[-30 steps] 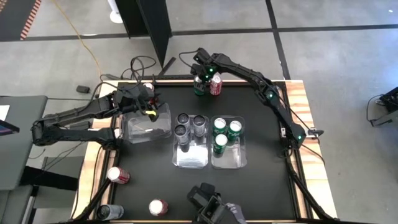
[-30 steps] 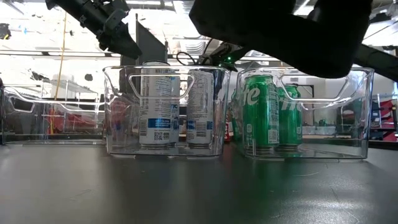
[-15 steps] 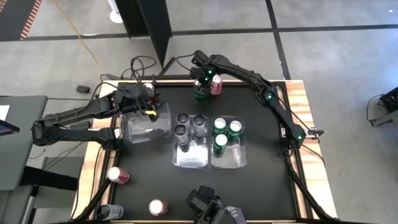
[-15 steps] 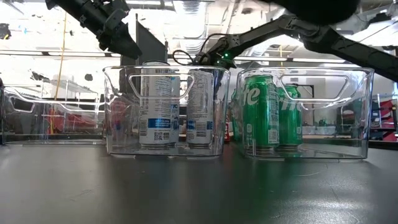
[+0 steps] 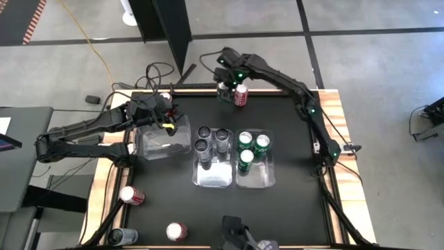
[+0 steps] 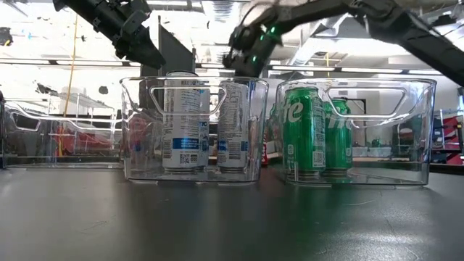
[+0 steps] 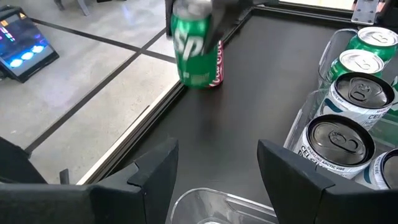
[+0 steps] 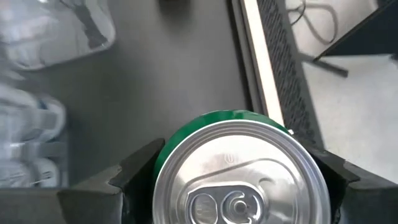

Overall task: Sort soda cans
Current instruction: Put the green soda can into the right transparent bin

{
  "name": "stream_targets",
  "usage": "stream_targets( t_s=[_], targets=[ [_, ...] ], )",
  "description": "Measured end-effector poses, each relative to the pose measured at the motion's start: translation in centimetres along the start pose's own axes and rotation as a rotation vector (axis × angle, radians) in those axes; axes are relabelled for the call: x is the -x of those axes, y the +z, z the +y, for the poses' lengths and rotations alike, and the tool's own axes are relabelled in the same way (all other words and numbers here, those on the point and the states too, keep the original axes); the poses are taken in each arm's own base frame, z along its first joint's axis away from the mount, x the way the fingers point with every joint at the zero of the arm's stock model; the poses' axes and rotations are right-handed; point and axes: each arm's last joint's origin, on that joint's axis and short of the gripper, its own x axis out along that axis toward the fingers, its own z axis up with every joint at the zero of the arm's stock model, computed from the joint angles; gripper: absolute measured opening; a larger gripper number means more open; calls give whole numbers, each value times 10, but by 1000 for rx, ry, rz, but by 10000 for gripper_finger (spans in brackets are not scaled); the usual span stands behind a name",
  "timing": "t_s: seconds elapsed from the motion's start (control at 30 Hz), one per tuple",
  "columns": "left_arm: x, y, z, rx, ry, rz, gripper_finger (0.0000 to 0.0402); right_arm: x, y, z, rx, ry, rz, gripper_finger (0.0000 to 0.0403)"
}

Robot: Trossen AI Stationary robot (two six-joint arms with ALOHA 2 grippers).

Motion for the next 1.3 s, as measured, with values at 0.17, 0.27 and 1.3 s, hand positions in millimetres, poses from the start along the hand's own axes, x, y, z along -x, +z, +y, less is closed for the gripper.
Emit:
stream_targets(
  t_s=[0.17, 0.27, 1.3],
  targets=[
    [0, 0, 0, 0, 0, -1, 215, 64, 10, 24, 69, -7, -70, 304],
    [0, 0, 0, 0, 0, -1, 215, 101, 10, 44, 124, 4, -93, 304],
    [0, 0, 0, 18, -1, -3, 215, 166, -132, 285, -123, 30, 33, 303]
  ],
)
